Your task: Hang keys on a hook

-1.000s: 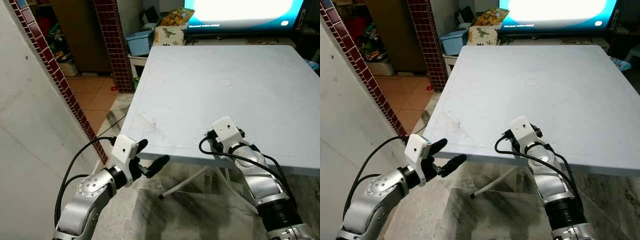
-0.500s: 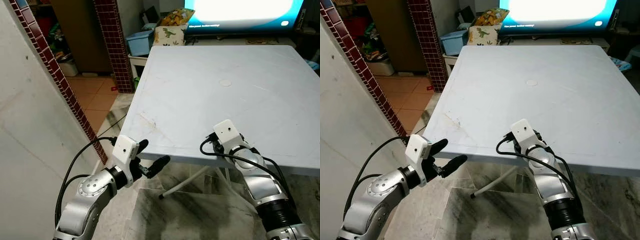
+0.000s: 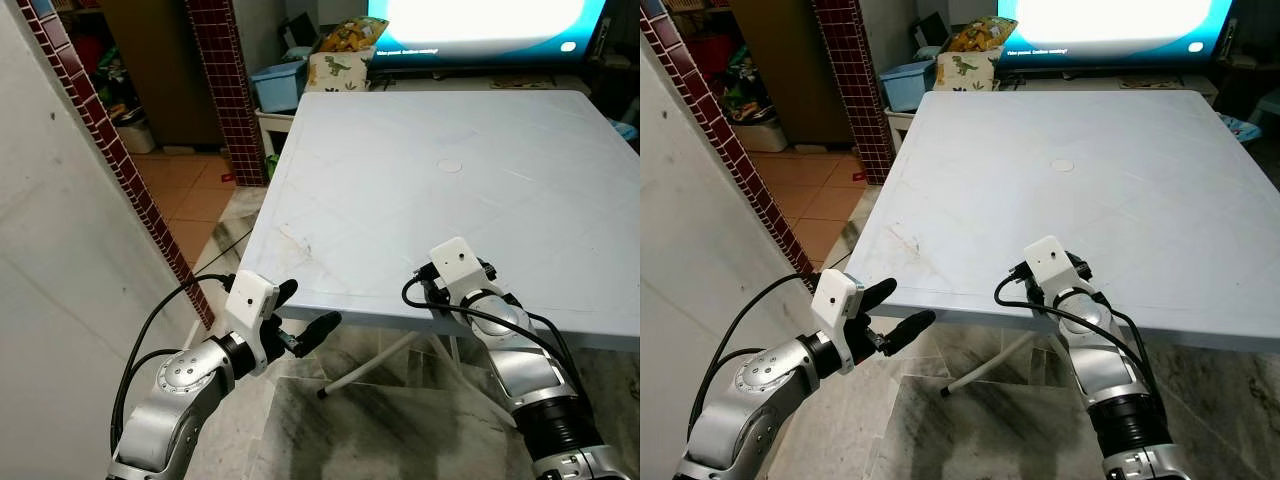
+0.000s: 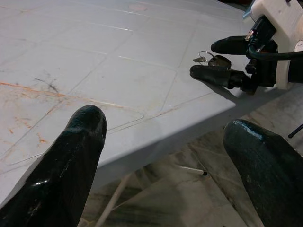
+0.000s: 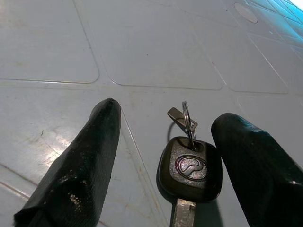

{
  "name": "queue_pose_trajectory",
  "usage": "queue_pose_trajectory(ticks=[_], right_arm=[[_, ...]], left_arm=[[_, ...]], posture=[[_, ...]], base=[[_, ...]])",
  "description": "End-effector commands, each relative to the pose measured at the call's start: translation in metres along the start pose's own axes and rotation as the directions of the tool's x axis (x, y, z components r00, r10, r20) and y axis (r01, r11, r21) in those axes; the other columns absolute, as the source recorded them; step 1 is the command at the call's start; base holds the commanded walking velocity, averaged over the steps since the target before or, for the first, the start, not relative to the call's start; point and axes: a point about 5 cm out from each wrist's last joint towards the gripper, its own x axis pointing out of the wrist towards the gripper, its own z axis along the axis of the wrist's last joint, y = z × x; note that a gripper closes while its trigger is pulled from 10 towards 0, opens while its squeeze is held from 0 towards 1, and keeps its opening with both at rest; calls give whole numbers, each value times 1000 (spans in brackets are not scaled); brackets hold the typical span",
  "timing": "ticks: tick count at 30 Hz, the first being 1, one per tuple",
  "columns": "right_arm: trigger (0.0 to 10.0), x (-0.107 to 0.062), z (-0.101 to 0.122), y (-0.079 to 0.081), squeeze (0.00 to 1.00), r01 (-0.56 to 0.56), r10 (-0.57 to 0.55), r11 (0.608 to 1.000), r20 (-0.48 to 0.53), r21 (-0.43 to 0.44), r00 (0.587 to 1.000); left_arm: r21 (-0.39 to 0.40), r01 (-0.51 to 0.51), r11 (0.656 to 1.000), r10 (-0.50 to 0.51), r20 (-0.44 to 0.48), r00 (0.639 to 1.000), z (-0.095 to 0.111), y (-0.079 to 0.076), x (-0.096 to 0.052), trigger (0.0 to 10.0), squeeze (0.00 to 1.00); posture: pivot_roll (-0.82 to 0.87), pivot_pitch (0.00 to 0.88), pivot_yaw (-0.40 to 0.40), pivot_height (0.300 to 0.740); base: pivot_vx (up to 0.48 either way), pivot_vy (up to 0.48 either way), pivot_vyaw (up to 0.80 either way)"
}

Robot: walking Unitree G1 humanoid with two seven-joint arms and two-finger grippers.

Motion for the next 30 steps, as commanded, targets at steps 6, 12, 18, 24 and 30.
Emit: queue_pose_trajectory(ticks=[6, 12, 18, 24, 30], right_arm=[[0, 5, 2, -3, 0, 4, -4, 1000, -4, 22, 1000], [0, 8, 2, -4, 0, 7, -7, 1000, -5, 24, 1000], [0, 9, 1, -3, 0, 13, -13, 999, -6, 30, 1000], [0, 9, -1, -4, 0, 18, -18, 999, -9, 27, 1000], [0, 8, -1, -4, 0, 21, -21, 1000, -7, 20, 1000]], left_arm=[[25, -4, 1000, 4, 2, 1000, 6, 1, -1, 10000, 0], [27, 2, 1000, -2, 3, 1000, 8, 2, 0, 10000, 0], [29, 7, 1000, -7, -2, 1000, 7, 1, -1, 10000, 0], [29, 11, 1000, -10, -5, 1000, 6, 0, -1, 10000, 0], [29, 9, 1000, -9, -5, 1000, 5, 0, -1, 10000, 0]], posture=[[-32, 29, 114, 740], [-27, 31, 115, 740], [-29, 30, 118, 740], [-29, 30, 118, 740], [-32, 26, 119, 740]], base=[[0, 0, 0], [0, 0, 0], [0, 0, 0], [0, 0, 0], [0, 0, 0]])
